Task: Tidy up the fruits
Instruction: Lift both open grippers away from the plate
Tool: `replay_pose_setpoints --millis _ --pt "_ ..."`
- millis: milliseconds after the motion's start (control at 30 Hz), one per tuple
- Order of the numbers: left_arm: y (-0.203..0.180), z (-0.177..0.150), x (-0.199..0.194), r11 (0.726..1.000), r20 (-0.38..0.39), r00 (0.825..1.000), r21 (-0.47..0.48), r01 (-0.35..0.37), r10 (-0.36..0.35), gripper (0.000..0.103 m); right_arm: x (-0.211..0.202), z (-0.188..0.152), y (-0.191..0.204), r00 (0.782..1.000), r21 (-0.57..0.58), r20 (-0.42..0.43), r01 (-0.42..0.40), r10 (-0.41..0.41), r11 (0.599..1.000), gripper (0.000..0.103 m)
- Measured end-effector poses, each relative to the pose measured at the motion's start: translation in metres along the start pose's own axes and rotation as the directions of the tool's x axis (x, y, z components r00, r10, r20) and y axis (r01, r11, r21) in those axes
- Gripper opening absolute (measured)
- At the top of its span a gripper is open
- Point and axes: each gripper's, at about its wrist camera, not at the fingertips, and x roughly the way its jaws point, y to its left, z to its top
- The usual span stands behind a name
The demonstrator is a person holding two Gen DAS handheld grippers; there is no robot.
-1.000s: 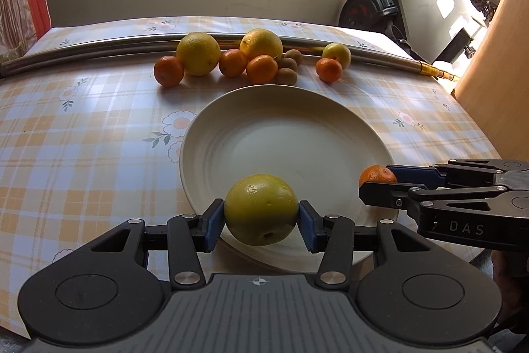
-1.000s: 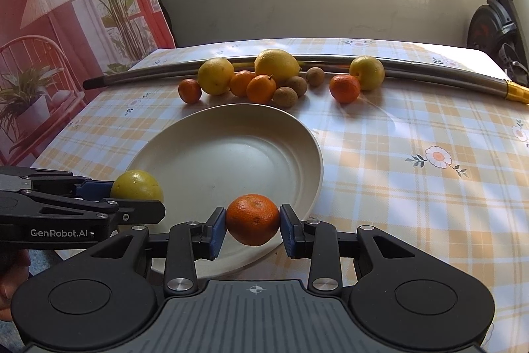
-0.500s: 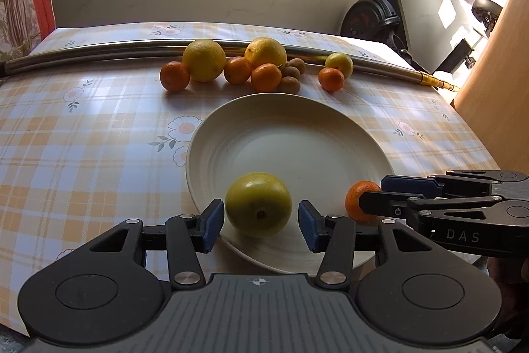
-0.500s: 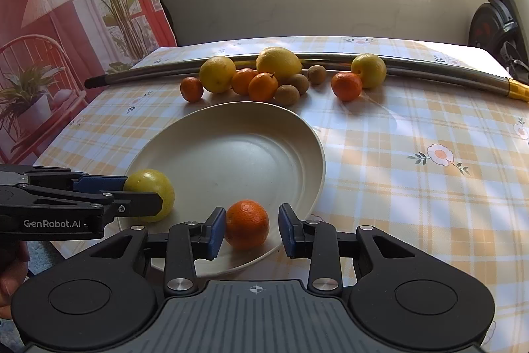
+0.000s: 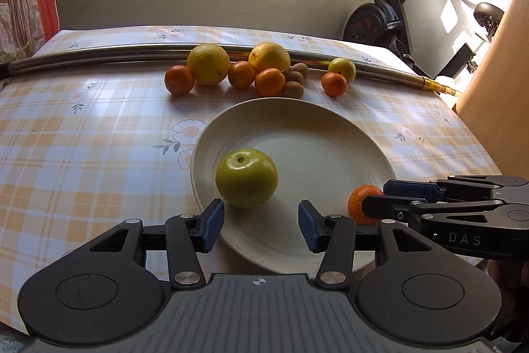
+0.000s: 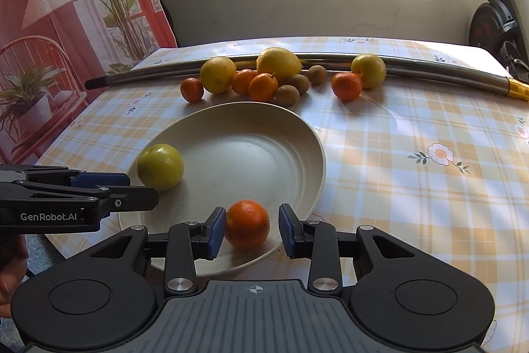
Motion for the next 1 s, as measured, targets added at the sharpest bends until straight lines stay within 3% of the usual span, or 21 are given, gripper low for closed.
replay_pose_setpoints --millis 467,800,1000 --pt "-0.001 0.0 -0.002 1.0 0.008 1.0 0.002 -0.01 0.01 0.052 -0.004 0.0 0.0 1.0 0.005 0.009 -0.002 0.002 1.0 0.032" --pt "0.01 0.012 -0.016 0.999 0.057 0.998 -0.032 -0.001 0.003 0.055 -0.023 0.012 0.001 0.997 -0.011 0.081 -0.016 0.017 1.0 0.033" --pt "0.023 0.031 -0.027 0.998 0.099 0.994 -0.05 -0.03 0.035 0.055 -0.029 0.022 -0.012 0.994 0.008 0.112 0.0 -0.001 1.0 0.033"
